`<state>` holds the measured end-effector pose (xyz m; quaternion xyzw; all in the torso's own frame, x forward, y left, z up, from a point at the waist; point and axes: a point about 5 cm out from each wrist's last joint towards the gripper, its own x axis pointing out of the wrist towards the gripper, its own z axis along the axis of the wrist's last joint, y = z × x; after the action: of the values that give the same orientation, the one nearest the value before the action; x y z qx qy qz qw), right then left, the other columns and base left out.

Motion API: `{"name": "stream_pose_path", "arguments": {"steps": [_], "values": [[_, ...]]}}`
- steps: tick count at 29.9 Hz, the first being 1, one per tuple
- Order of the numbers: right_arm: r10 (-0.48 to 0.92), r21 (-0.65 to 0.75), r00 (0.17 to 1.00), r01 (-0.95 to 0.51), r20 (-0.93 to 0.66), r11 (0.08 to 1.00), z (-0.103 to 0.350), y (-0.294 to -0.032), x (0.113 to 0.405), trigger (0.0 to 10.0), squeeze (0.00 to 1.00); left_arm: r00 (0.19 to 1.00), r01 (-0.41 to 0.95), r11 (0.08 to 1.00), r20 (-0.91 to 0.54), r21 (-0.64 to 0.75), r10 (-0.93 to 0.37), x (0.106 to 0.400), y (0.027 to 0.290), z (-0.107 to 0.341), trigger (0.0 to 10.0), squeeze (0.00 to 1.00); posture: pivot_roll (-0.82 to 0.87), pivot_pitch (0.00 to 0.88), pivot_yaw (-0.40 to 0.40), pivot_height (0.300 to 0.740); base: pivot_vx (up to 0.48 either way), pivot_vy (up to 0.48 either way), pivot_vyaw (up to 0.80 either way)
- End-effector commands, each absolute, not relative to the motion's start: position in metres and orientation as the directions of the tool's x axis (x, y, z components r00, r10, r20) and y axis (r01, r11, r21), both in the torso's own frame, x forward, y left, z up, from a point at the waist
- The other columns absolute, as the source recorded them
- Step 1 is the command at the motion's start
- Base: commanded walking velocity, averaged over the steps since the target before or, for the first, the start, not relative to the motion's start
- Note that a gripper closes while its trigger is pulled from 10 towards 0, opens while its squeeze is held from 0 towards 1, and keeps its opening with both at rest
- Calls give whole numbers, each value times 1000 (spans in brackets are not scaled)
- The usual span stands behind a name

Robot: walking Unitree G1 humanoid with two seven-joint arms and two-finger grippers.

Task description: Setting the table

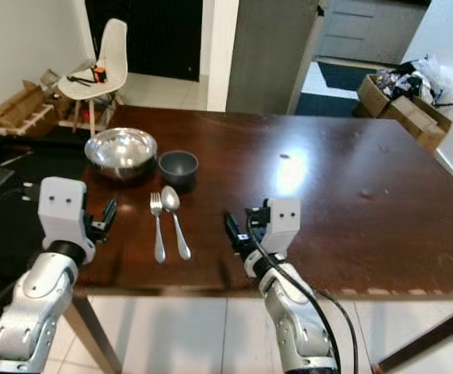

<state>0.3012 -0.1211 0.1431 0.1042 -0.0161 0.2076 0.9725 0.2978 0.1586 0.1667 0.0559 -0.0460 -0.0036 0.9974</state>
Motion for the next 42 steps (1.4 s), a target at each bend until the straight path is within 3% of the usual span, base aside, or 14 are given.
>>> {"name": "stream_pose_path", "arguments": {"steps": [1, 5, 12, 20, 30, 37, 38, 39, 40, 42], "values": [[430, 190, 902, -430, 42, 883, 138, -120, 299, 10000, 0, 997, 3, 993, 79, 118, -13, 298, 158, 164, 10000, 0, 6, 0, 36, 740, 480, 0, 0], [496, 160, 868, -489, -7, 858, 132, -111, 296, 10000, 0, 997, 10, 993, 69, 120, -18, 299, 159, 163, 10000, 0, 7, 0, 35, 740, 217, 0, 0], [537, 146, 840, -523, -80, 840, 118, -105, 294, 10000, 0, 989, 115, 985, 81, 131, -127, 297, 151, 168, 10000, 0, 17, 0, 36, 740, 0, 0, 0], [647, 202, 752, -619, -128, 759, 107, -81, 299, 10000, 0, 956, 267, 952, 84, 151, -282, 296, 136, 188, 10000, 0, 62, 0, 46, 740, 0, 0, 0], [533, 119, 825, -520, -188, 846, 104, -79, 329, 10000, 0, 951, 269, 949, 111, 164, -289, 288, 136, 202, 10000, 0, 109, 27, 45, 740, 0, 0, 0], [551, 139, 816, -534, -173, 834, 107, -75, 337, 10000, 0, 954, 250, 953, 125, 170, -272, 287, 140, 210, 10000, 0, 142, 48, 52, 740, 0, 0, 0], [562, 145, 809, -544, -173, 827, 108, -72, 340, 10000, 604, 955, 247, 953, 124, 173, -270, 286, 141, 212, 10000, 0, 158, 59, 54, 740, 0, 0, 0], [570, 149, 803, -551, -173, 821, 108, -69, 342, 10000, 604, 955, 246, 953, 123, 175, -269, 285, 141, 213, 10000, 0, 158, 59, 54, 740, 0, 0, 0], [575, 146, 799, -556, -175, 818, 108, -67, 344, 10000, 1000, 956, 242, 954, 123, 177, -266, 284, 142, 214, 10000, 0, 166, 62, 51, 740, 0, 0, 0], [582, 142, 794, -565, -177, 813, 108, -65, 346, 10000, 1000, 958, 237, 955, 121, 178, -260, 282, 144, 215, 10000, 0, 172, 68, 48, 740, 0, 0, 0]]}}
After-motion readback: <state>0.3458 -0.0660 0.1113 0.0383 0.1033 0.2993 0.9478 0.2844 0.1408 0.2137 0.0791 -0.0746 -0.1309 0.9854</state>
